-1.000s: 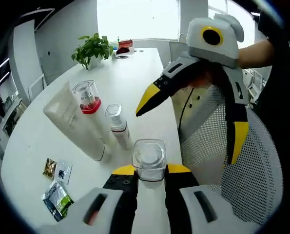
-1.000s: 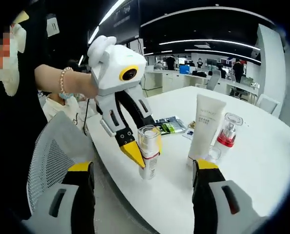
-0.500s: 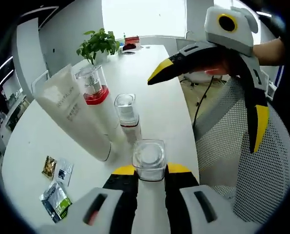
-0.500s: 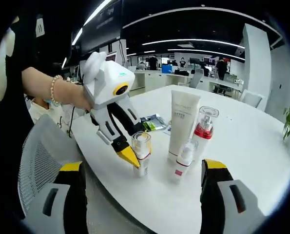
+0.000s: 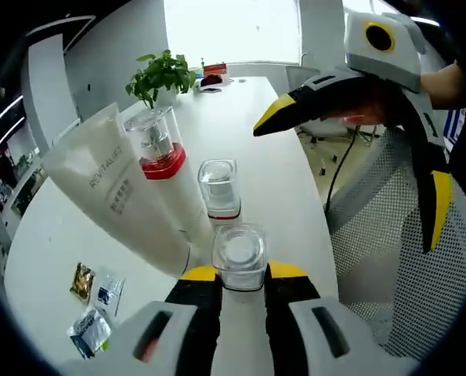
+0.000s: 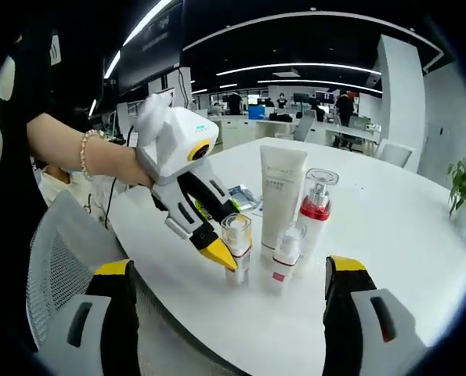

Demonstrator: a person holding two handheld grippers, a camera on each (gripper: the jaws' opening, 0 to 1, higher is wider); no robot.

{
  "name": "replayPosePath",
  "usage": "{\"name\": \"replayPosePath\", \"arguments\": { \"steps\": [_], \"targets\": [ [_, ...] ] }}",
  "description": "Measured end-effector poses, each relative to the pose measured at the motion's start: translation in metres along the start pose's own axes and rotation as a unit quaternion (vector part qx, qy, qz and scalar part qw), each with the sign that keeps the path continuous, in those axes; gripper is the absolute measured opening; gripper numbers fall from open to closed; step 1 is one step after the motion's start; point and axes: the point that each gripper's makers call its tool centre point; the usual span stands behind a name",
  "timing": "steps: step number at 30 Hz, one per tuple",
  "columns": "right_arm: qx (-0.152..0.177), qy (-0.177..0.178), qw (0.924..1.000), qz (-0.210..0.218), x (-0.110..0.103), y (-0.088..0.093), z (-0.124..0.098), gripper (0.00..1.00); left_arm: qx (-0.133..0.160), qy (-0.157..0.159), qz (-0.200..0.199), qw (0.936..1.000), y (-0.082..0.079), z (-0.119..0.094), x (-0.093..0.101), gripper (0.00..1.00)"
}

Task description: Arrange the skincare products in the storage area until every visible bottle or jar stands upright without overlapping.

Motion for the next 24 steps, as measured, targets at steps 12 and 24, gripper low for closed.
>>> {"name": "replayPosePath", "arguments": {
  "steps": [12,24],
  "targets": [
    [0.0,0.002,1.0,0.003,0.001,0.0,-0.001,1.0,0.011,-0.002,-0.003,0.9999,-0.01,0.014,-0.009,0.22],
    [0.001,0.004,1.0,0.005,0.002,0.0,-0.001,1.0,0.014,-0.003,0.001,0.9999,-0.017,0.022,-0.011,0.22]
  ]
}}
Point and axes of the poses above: the point that each gripper's makers call its tool centre point, and the gripper's own axes: z roughly forward along the fingers, x roughly to its right, y roughly out of its underside, and after that the axes turned 10 degrees about -y, right-handed
